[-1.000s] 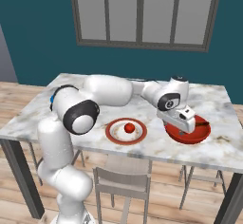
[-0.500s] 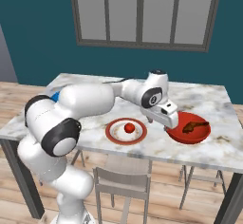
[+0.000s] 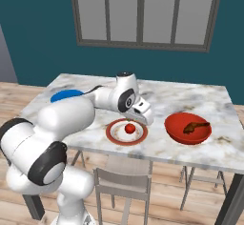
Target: Pick the chicken drumstick and tomato from their plates and place them in the bowl. Then put the bowl in the fridge.
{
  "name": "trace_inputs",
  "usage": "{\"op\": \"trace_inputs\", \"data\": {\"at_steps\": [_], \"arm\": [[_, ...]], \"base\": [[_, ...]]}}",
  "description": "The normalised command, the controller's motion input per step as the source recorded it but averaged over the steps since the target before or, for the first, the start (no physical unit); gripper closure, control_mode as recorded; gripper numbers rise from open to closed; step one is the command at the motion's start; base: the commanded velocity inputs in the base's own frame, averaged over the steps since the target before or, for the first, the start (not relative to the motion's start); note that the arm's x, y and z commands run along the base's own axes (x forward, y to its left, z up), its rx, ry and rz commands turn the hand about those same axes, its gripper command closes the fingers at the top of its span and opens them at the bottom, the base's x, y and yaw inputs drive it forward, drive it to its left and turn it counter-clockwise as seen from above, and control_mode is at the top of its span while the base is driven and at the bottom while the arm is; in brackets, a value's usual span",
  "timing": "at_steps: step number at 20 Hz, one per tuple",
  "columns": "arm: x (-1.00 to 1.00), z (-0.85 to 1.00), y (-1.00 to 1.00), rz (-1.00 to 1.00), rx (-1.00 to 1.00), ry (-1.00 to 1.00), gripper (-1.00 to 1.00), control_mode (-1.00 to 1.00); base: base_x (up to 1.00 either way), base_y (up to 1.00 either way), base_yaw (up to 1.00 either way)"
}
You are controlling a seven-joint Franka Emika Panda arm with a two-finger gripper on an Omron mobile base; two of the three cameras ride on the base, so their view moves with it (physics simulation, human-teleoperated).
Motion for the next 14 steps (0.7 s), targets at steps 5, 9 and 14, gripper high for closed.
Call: {"op": "trace_inputs", "data": {"at_steps": [5,9,14], "arm": [[0.16,0.01,0.54,0.02,0.01,-0.09,-1.00,-1.00],[0.17,0.00,0.44,0.00,0.02,-0.06,-1.00,-1.00],[0.26,-0.02,0.32,0.00,0.00,-0.02,-1.00,-1.00]], "base": [[0.00,0.00,0.00],[0.00,0.00,0.00],[0.00,0.00,0.00]]}}
